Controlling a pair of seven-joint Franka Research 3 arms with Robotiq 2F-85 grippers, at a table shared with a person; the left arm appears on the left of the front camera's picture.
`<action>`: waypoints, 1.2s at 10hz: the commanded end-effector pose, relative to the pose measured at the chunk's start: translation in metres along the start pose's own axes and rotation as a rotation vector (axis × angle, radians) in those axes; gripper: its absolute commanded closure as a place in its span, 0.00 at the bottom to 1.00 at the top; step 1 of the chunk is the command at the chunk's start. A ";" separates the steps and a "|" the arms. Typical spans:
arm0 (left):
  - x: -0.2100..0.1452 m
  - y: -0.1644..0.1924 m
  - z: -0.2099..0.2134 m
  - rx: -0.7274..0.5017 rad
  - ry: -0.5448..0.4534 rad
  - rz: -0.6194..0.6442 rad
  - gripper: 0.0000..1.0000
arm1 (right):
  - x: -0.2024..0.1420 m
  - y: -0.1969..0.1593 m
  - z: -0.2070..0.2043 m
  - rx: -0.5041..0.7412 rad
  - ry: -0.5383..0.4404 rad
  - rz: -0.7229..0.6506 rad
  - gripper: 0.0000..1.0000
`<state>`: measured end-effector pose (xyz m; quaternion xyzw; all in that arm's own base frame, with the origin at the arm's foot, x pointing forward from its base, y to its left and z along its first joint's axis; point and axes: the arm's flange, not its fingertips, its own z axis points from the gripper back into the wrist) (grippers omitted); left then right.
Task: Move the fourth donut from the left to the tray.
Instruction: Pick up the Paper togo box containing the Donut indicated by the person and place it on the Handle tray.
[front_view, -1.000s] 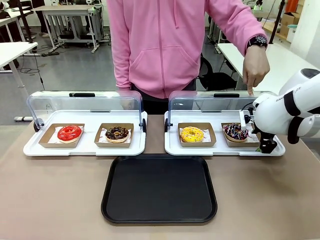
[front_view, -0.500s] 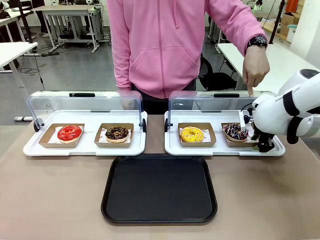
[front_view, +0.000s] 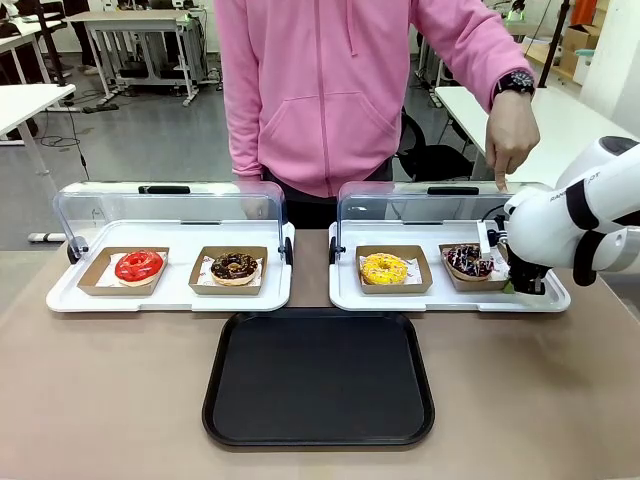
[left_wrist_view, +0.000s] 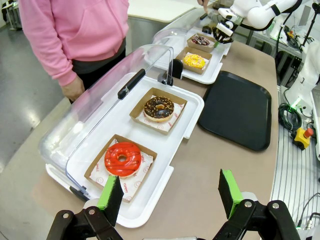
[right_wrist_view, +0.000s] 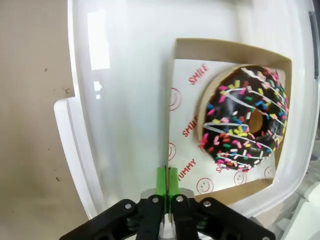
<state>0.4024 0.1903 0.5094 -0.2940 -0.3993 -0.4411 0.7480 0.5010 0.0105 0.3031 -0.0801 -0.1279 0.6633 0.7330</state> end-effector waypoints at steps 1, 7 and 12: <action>0.003 -0.001 0.000 -0.004 -0.016 -0.004 0.00 | -0.007 -0.004 0.005 0.012 -0.027 0.026 1.00; 0.003 -0.001 0.000 -0.004 -0.016 -0.004 0.00 | 0.001 -0.002 0.003 0.038 -0.007 0.005 0.98; 0.003 -0.001 0.000 -0.004 -0.016 -0.004 0.00 | 0.027 0.026 0.086 -0.048 0.016 -0.030 0.98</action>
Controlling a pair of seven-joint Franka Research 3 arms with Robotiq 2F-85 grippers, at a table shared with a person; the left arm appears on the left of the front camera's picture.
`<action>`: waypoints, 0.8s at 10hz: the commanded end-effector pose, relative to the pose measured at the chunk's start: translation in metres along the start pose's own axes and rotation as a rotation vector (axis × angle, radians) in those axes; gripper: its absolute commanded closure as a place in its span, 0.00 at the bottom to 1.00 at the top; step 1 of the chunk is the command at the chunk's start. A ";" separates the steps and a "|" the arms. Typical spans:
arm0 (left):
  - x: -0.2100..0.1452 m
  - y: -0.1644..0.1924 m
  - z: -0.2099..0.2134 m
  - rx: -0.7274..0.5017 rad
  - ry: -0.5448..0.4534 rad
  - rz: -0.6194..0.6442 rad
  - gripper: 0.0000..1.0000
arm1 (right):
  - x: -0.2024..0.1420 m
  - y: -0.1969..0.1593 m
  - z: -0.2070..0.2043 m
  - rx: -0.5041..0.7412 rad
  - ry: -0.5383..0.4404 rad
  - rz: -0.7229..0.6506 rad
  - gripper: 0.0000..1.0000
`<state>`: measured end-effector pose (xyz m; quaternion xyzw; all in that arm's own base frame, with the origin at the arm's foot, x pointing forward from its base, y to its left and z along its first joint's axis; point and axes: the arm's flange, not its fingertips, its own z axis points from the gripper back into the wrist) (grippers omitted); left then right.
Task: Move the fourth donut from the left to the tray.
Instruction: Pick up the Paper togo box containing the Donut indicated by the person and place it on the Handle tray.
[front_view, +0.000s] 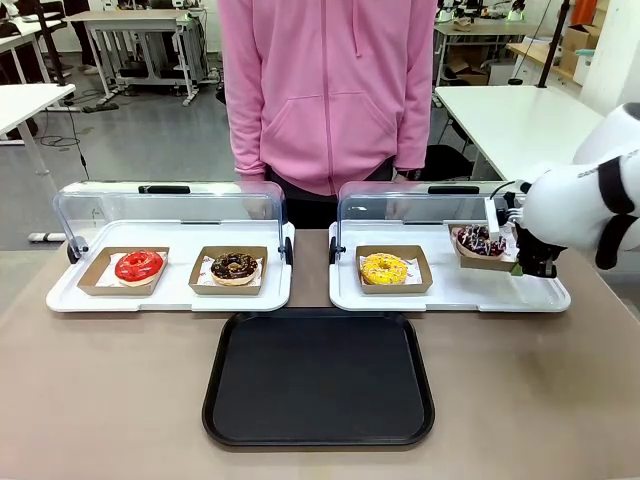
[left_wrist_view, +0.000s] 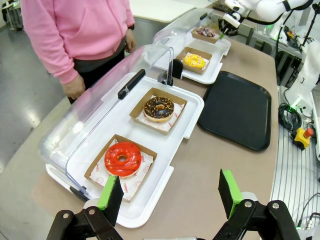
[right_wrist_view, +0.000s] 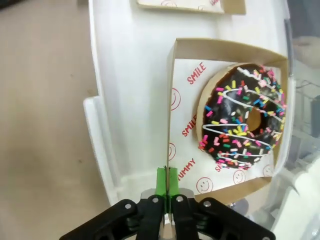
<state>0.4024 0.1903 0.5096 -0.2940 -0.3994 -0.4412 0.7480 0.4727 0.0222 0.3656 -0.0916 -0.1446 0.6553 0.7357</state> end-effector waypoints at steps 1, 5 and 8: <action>0.003 -0.001 0.000 -0.004 -0.016 -0.003 0.00 | 0.025 0.022 0.033 -0.003 0.022 -0.009 0.98; 0.003 -0.001 0.000 -0.004 -0.016 -0.003 0.00 | 0.104 0.056 0.058 0.039 0.058 -0.045 0.98; 0.003 -0.001 0.000 -0.004 -0.016 -0.003 0.00 | 0.131 0.076 0.060 0.037 -0.028 0.010 0.98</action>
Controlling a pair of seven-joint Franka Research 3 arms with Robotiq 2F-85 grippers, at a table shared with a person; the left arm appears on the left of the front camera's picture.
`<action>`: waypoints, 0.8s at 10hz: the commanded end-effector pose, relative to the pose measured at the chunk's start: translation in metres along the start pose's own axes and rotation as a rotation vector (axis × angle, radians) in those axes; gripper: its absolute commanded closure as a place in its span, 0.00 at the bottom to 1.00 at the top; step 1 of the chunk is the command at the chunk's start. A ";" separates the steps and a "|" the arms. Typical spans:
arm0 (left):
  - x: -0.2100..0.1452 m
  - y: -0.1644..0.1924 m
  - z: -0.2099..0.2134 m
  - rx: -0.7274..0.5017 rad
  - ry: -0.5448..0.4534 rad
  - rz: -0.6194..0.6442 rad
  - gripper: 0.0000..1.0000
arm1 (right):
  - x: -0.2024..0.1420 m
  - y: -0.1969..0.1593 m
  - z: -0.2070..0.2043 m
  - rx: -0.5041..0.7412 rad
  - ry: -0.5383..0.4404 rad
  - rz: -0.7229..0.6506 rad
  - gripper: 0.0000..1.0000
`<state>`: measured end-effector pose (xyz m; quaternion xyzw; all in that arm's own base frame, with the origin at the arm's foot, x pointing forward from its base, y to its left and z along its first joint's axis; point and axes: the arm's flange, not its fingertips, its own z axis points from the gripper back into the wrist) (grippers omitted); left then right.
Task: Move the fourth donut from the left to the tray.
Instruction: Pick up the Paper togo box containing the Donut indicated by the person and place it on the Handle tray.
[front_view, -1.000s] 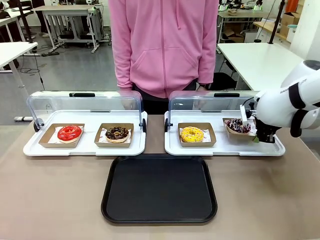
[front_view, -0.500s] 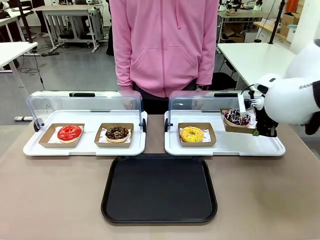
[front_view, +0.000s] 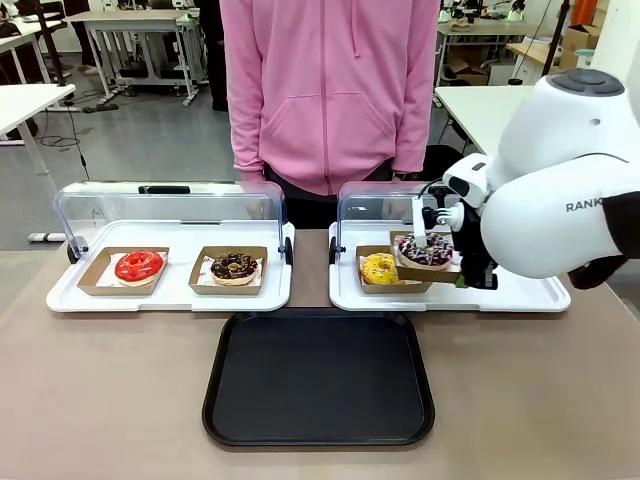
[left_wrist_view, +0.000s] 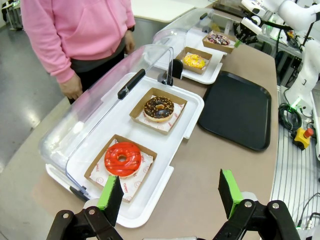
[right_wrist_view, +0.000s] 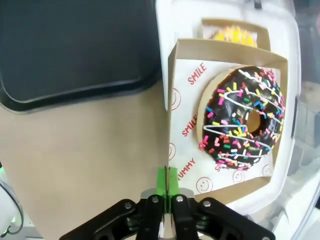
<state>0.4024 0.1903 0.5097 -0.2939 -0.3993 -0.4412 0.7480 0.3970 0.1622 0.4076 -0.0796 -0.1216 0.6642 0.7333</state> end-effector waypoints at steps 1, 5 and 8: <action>0.003 -0.001 0.000 -0.004 -0.016 -0.003 0.00 | -0.010 -0.005 -0.001 -0.002 0.015 -0.018 0.98; 0.003 -0.001 0.000 -0.004 -0.016 -0.003 0.00 | -0.008 -0.003 -0.001 0.006 0.001 -0.013 0.98; 0.003 -0.001 0.000 -0.004 -0.016 -0.003 0.00 | 0.079 0.049 0.002 -0.041 0.035 -0.078 0.98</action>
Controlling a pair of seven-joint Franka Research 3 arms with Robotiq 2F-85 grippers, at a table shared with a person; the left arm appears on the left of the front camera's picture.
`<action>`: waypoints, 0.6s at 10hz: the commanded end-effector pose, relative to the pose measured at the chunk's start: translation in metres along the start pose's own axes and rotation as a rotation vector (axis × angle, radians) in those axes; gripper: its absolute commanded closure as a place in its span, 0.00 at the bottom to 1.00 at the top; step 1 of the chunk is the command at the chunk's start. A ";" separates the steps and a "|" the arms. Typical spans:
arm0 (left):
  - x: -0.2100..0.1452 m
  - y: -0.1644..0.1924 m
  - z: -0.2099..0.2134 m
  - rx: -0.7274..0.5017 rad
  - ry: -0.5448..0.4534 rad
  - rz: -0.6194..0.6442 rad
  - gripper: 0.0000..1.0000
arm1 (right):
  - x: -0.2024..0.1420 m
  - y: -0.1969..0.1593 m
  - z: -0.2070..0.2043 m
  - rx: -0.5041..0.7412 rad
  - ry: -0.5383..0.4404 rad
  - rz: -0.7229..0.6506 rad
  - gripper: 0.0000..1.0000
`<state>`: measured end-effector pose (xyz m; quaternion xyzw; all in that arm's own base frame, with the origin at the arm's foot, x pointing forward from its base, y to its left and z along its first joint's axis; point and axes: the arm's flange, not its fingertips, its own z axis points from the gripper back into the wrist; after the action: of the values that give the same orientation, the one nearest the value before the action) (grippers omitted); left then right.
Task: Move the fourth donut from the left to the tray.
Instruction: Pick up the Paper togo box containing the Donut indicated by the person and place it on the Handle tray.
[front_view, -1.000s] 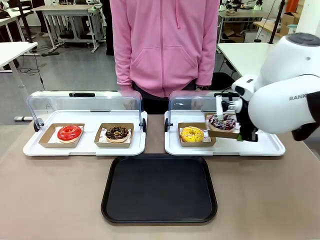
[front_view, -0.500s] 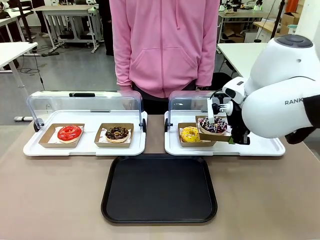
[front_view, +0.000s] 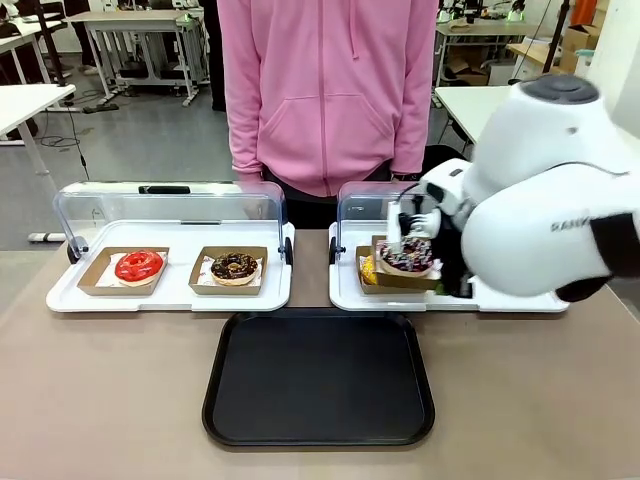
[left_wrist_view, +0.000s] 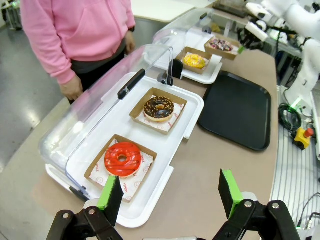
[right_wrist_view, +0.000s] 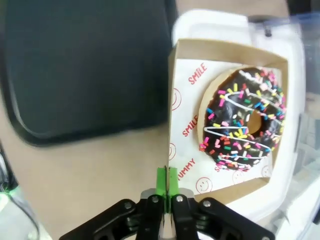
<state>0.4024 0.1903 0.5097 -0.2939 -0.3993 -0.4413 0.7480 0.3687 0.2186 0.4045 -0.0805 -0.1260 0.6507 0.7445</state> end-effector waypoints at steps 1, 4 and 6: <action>0.003 -0.001 0.000 -0.004 -0.016 -0.003 0.00 | 0.045 0.029 -0.003 -0.028 0.045 -0.042 0.98; 0.003 -0.001 0.000 -0.004 -0.016 -0.003 0.00 | 0.089 0.072 -0.004 -0.034 0.014 -0.003 0.98; 0.003 -0.001 0.000 -0.004 -0.016 -0.003 0.00 | 0.108 0.095 -0.009 -0.028 -0.004 0.044 0.98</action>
<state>0.4024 0.1903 0.5097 -0.2939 -0.3992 -0.4413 0.7480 0.2931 0.3272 0.3814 -0.0814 -0.1235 0.6669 0.7303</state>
